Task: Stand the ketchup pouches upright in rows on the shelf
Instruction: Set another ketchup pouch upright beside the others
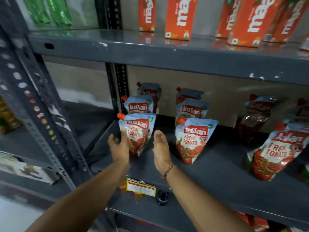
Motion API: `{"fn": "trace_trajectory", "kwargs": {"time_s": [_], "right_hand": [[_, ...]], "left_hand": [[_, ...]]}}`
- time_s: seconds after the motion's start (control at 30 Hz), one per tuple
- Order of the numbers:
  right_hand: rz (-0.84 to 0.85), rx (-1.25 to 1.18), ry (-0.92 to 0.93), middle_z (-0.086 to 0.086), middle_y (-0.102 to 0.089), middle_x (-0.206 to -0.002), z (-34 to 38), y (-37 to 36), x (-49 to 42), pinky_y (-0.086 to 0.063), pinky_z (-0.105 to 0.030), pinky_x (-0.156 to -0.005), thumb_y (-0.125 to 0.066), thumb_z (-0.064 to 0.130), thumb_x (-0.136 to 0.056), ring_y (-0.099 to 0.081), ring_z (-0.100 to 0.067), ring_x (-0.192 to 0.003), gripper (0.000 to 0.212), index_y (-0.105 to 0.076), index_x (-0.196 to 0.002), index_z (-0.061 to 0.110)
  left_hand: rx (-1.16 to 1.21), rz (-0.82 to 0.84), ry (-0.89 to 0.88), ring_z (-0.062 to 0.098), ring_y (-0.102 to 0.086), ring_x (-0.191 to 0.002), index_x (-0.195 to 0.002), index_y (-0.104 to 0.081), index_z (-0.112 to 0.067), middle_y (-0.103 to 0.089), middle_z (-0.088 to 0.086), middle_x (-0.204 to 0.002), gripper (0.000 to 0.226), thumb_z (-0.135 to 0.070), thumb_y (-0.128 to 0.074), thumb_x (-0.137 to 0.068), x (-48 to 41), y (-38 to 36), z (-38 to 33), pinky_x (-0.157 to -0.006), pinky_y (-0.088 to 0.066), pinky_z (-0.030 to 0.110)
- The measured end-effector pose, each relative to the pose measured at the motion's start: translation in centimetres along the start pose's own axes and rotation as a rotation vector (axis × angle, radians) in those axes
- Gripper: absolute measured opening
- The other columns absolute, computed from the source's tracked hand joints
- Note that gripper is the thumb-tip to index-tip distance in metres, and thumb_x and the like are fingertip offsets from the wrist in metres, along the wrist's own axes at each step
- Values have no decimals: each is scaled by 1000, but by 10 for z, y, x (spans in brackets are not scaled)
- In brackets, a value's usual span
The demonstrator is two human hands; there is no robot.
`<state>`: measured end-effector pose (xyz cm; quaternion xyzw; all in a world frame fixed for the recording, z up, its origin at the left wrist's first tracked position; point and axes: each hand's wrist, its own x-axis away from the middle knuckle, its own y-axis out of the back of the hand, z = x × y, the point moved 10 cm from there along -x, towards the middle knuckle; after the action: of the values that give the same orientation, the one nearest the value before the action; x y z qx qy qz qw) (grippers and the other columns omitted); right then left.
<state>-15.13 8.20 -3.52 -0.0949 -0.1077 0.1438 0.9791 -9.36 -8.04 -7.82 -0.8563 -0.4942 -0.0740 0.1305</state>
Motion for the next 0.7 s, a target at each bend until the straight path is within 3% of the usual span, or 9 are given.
{"fn": "trace_trajectory", "kwargs": {"time_s": [0.07, 0.13, 0.2, 0.37, 0.53, 0.63, 0.7], "right_hand": [[61, -105, -73, -3, -42, -139, -3, -13, 2, -30, -29, -104, -28, 35, -99, -35, -22, -135, 47, -35, -139, 11], [116, -161, -101, -6, -46, -138, -4, -24, 5, -30, -25, -96, -22, 39, -99, -36, -22, -135, 52, -37, -138, 9], [126, -177, -91, -10, -42, -145, -5, -27, 3, -29, -25, -95, -19, 41, -98, -35, -23, -136, 54, -36, -139, 9], [161, -190, -79, -9, -41, -146, -9, -33, 1, -30, -24, -96, -16, 40, -98, -39, -17, -131, 54, -36, -139, 10], [168, -180, -92, -8, -37, -149, -14, -31, -6, -26, -25, -101, -17, 41, -98, -30, -21, -140, 54, -34, -140, 11], [108, -125, -141, -5, -32, -152, -26, -19, -14, -18, -34, -114, -21, 47, -96, -26, -23, -142, 59, -32, -141, 12], [55, -48, -151, -6, -31, -153, -31, -7, -18, -19, -40, -116, -25, 51, -94, -29, -25, -140, 61, -33, -141, 13]], "left_hand": [[-5, 149, 52, 22, -58, -119, -139, -41, -23, -56, 3, -138, 98, -77, -60, -60, -13, -9, 0, -102, -46, 43], [20, 228, 47, 17, -65, -102, -127, -55, -19, -67, 1, -122, 79, -71, -59, -68, -17, -16, -8, -88, -51, 35], [36, 222, 37, 14, -65, -91, -115, -60, -14, -69, 2, -113, 60, -60, -58, -78, -21, -18, -12, -77, -50, 30], [57, 214, 81, 14, -62, -90, -122, -55, -10, -66, 2, -112, 60, -55, -58, -82, -25, -16, -10, -70, -50, 29], [43, 196, 67, 16, -59, -94, -121, -53, -14, -62, 0, -110, 56, -55, -55, -84, -22, -16, -11, -79, -49, 32], [32, 143, 45, 16, -57, -98, -121, -55, -18, -61, -3, -110, 53, -58, -45, -88, -17, -10, -11, -87, -48, 35], [-14, 37, 18, 17, -58, -98, -117, -57, -14, -63, -3, -112, 56, -59, -39, -89, -13, 0, -9, -84, -46, 32]]}}
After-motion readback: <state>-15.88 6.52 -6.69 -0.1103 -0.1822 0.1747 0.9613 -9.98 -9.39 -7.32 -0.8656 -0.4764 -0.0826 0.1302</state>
